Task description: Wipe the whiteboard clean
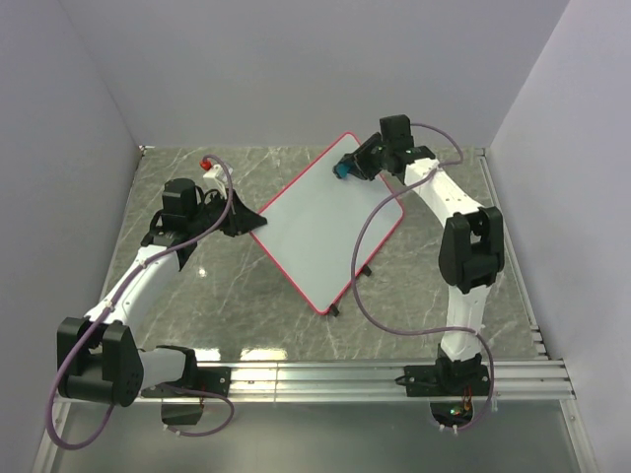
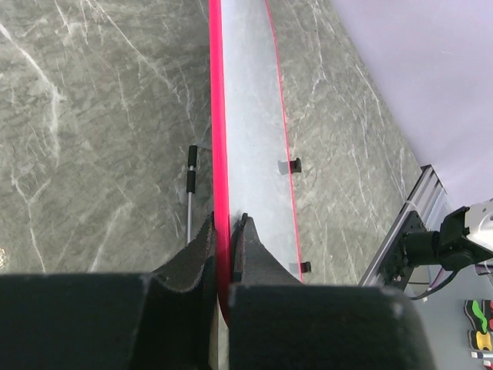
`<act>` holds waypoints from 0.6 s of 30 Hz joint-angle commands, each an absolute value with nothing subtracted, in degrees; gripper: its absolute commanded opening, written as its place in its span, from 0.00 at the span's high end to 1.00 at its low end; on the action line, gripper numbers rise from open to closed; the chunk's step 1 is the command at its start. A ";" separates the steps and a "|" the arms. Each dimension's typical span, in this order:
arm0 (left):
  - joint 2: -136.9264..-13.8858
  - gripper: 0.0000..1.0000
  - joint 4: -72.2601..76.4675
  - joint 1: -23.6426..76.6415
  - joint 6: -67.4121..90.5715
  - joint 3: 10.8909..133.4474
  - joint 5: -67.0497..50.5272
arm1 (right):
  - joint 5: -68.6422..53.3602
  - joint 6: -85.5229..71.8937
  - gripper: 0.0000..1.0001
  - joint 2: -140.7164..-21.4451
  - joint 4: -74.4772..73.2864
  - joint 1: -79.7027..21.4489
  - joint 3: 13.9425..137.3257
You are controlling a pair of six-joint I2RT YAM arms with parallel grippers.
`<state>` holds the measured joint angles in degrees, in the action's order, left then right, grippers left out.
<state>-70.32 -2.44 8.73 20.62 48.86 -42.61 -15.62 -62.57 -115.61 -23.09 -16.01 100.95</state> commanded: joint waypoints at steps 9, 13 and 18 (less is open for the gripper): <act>-71.19 1.00 -6.33 11.51 8.61 50.89 -47.81 | -8.70 -57.31 1.00 -100.74 -27.69 -8.63 81.76; -69.53 1.00 -8.43 11.34 7.65 51.24 -47.90 | -9.40 -55.55 1.00 -94.85 -26.81 -4.59 74.72; -66.45 1.00 -11.86 11.43 6.77 50.98 -45.97 | -8.70 -54.05 1.00 -91.76 -26.98 -2.55 70.14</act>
